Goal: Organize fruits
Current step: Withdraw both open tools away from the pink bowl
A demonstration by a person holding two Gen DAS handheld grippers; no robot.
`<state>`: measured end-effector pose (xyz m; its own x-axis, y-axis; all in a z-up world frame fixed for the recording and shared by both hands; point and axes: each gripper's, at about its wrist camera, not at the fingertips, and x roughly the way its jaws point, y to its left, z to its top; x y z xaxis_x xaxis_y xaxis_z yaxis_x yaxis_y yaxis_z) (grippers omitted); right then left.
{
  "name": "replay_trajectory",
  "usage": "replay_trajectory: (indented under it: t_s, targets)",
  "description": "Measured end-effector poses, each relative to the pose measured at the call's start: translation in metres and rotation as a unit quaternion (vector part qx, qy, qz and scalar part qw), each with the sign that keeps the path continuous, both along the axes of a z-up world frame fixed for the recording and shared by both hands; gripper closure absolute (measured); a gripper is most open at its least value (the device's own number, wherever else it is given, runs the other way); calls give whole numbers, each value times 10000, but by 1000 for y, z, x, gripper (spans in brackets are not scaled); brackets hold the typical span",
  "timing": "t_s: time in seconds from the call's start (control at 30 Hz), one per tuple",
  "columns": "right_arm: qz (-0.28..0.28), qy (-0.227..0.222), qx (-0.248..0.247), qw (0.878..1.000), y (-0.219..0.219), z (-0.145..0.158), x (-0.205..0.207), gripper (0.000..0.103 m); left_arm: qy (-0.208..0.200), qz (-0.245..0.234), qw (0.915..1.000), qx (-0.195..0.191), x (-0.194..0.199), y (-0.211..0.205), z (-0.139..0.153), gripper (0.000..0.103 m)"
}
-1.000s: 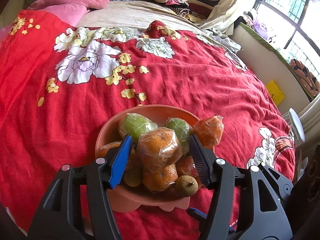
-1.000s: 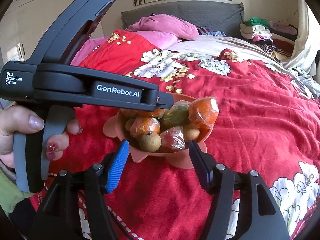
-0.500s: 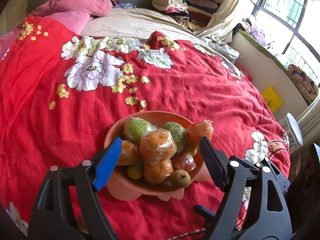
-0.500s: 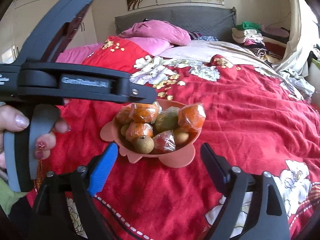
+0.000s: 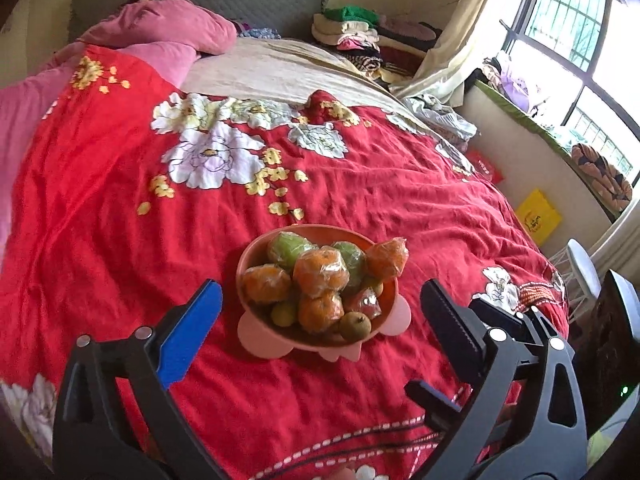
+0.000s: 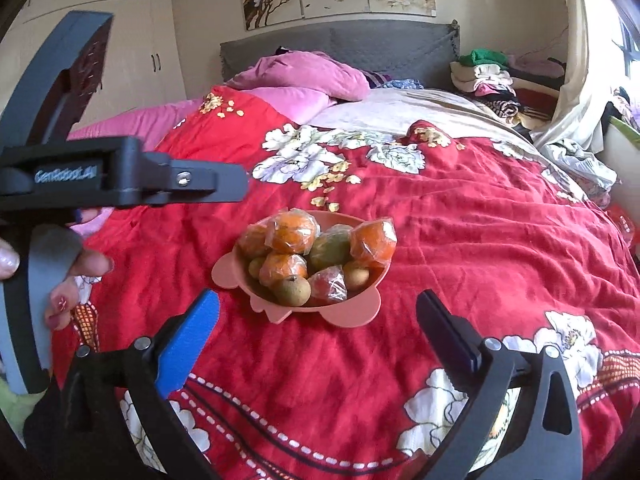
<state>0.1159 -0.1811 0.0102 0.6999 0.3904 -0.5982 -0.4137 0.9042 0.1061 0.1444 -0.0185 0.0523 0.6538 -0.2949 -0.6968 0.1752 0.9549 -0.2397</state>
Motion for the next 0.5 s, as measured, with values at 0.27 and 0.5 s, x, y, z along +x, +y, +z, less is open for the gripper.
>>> replay_trajectory:
  t_s: [0.27,0.5]
  targets:
    - [-141,-25,-73,9999,-5,4,-8,4,-60,178,9998,51,-24,10,-4,10]
    - [-227,-127,-106,9996,-11,10,-19,4,-42,278,9996,101,-42,15,-13,10]
